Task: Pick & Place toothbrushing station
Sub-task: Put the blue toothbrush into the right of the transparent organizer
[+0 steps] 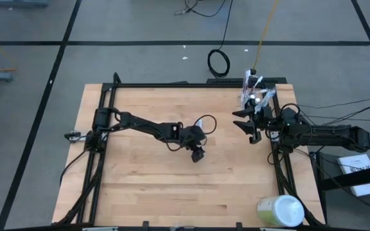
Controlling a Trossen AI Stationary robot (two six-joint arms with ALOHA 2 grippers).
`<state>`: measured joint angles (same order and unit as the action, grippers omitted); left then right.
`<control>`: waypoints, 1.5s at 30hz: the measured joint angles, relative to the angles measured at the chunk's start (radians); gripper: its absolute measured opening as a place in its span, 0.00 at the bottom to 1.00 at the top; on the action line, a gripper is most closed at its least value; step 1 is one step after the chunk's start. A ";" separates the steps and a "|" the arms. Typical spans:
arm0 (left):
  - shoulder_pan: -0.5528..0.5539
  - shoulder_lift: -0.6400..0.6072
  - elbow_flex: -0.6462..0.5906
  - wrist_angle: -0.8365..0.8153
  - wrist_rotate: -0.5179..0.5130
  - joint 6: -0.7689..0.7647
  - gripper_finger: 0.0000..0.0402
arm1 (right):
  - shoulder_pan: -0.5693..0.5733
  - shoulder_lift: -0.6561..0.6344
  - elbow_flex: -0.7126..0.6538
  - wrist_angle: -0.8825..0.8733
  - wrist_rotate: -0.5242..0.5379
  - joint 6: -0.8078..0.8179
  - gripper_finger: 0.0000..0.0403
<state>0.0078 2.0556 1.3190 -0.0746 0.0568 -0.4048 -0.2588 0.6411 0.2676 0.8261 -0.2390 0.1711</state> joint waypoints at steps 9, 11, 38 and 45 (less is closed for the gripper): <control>-0.005 0.000 -0.001 -0.019 0.017 -0.045 0.60 | 0.000 0.000 0.000 0.000 0.001 0.000 0.41; -0.011 0.000 -0.001 -0.021 -0.044 -0.061 0.60 | 0.000 0.000 0.000 0.000 0.001 0.000 0.41; -0.036 0.105 0.003 -0.048 -0.255 -0.016 0.49 | 0.004 0.006 0.001 0.012 0.006 0.000 0.41; -0.030 0.105 0.001 -0.059 -0.249 0.013 0.19 | 0.004 0.006 0.001 0.008 0.006 0.000 0.41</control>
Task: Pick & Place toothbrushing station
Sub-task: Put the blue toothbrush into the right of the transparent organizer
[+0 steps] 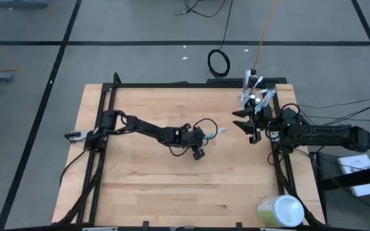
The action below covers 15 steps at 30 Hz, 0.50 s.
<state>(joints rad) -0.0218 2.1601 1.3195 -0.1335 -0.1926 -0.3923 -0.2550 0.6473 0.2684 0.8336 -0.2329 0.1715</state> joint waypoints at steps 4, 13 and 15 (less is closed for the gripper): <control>0.011 -0.015 0.000 -0.012 0.008 0.041 0.05 | 0.000 0.000 0.000 -0.001 -0.001 -0.001 0.41; 0.008 -0.155 -0.008 -0.146 -0.187 0.184 0.05 | 0.000 -0.035 0.000 -0.046 -0.003 -0.019 0.41; 0.008 -0.201 -0.006 -0.134 -0.214 0.223 0.05 | 0.000 -0.042 0.000 -0.068 0.015 -0.023 0.41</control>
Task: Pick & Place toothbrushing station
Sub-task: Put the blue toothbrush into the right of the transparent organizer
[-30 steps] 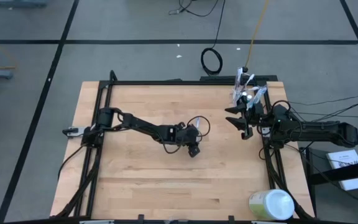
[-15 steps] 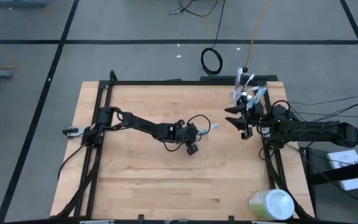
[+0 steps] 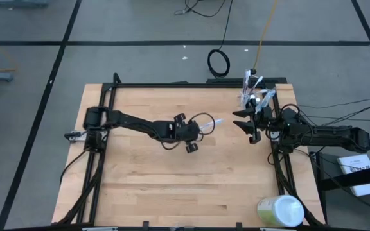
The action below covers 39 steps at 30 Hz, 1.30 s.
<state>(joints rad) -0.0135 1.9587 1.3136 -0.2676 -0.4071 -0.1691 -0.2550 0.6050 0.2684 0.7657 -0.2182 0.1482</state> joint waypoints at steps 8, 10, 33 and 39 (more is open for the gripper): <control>0.015 -0.081 -0.064 0.225 0.010 0.122 0.05 | 0.000 -0.019 0.000 -0.105 0.167 -0.037 0.41; 0.037 -0.093 -0.113 0.299 0.036 0.131 0.05 | 0.000 -0.026 0.000 -0.139 0.216 -0.041 0.41; 0.183 -0.239 -0.526 1.207 0.538 0.130 0.05 | 0.002 0.157 0.000 0.016 0.319 -0.043 0.41; 0.167 -0.171 -0.460 1.210 0.539 0.164 0.05 | 0.002 0.248 0.000 0.165 0.248 -0.027 0.41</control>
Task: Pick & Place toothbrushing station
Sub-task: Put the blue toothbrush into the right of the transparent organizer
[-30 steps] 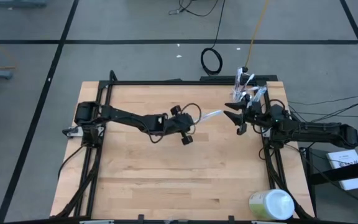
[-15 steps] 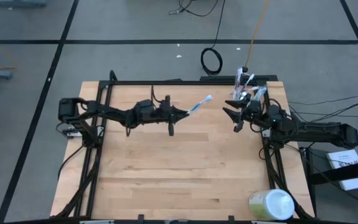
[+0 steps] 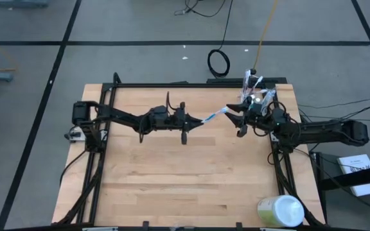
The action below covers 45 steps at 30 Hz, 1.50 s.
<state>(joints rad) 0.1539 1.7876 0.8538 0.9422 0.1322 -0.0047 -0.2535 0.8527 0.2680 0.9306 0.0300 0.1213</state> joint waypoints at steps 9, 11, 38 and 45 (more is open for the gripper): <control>0.001 0.092 0.105 -0.004 0.038 0.000 0.06 | 0.000 0.056 0.000 0.068 -0.031 0.023 0.41; 0.000 0.107 0.126 -0.009 0.055 -0.002 0.05 | 0.000 0.062 0.000 0.085 -0.055 0.022 0.41; -0.012 0.113 0.158 -0.066 0.087 0.007 0.05 | -0.002 0.086 0.000 0.134 -0.157 0.020 0.41; -0.017 0.113 0.160 -0.085 0.077 0.023 0.05 | -0.002 0.090 0.000 0.156 -0.159 0.027 0.41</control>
<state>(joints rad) 0.1371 1.9003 1.0138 0.8575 0.2092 0.0181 -0.2550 0.9424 0.2684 1.0866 -0.1287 0.1483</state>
